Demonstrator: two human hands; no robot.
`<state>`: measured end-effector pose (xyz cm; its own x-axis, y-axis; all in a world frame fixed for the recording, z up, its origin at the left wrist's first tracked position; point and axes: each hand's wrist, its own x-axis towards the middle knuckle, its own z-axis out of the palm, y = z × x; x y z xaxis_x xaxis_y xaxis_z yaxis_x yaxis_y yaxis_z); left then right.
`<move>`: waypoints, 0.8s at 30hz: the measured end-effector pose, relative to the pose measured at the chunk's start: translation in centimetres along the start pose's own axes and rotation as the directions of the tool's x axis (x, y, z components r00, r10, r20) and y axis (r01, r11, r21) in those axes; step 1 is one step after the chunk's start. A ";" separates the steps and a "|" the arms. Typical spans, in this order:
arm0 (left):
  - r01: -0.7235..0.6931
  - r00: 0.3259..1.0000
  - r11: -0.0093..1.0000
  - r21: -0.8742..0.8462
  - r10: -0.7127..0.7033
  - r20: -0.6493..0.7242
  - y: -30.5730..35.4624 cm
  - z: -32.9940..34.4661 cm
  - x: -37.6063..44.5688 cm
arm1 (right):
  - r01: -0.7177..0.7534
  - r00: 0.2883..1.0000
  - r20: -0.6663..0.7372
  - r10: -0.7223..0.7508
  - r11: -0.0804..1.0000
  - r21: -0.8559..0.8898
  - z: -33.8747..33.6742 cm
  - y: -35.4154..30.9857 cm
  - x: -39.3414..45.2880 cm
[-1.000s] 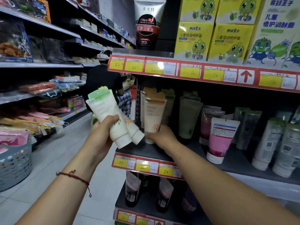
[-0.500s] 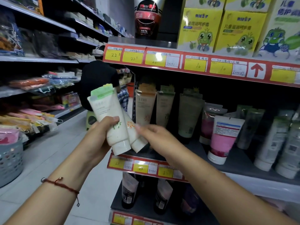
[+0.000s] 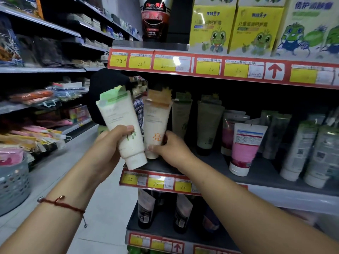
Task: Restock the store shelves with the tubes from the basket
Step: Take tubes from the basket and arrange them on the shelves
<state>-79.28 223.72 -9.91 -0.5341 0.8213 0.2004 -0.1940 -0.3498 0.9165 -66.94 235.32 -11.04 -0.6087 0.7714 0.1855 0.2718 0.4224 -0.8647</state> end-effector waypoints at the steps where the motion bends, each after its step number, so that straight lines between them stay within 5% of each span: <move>1: -0.005 1.000 1.000 0.020 0.006 -0.018 -0.3 -0.3 -0.2 | -0.011 1.000 -0.015 0.011 1.000 -0.029 0.3 0.2 0.5; 6: -0.004 1.000 0.989 0.151 0.000 0.023 -1.5 -0.7 -0.8 | -0.037 0.998 -0.048 0.035 0.998 -0.057 1.2 0.8 1.5; 11: -0.059 0.991 0.960 0.272 0.025 0.129 -1.5 0.3 -1.0 | 0.049 0.983 -0.182 -0.008 0.973 0.225 -1.1 -0.3 -2.1; 14: -0.143 0.987 0.921 0.363 0.105 0.123 -1.2 1.7 -1.0 | 0.045 0.992 0.100 -0.083 0.942 0.332 -3.0 -0.5 -5.7; 16: -0.198 0.979 0.874 0.445 0.157 0.129 -1.0 3.6 -0.9 | 0.052 0.985 0.150 -0.089 0.971 0.234 -3.9 0.0 -6.5; 20: -0.317 0.949 0.772 0.551 0.252 0.192 -1.9 6.9 -1.4 | 0.072 0.995 -0.070 -0.068 0.996 0.048 -4.9 0.1 -5.7; 24: -0.352 0.879 0.586 0.730 0.476 0.041 -3.1 6.0 -0.9 | 0.045 0.966 -0.255 -0.029 0.998 0.055 -4.5 1.5 -3.5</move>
<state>-73.24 226.74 -10.90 -0.5275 0.5737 0.6266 0.6750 -0.1649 0.7192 -61.01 235.41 -10.90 -0.4059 0.8547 0.3238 0.2034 0.4298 -0.8797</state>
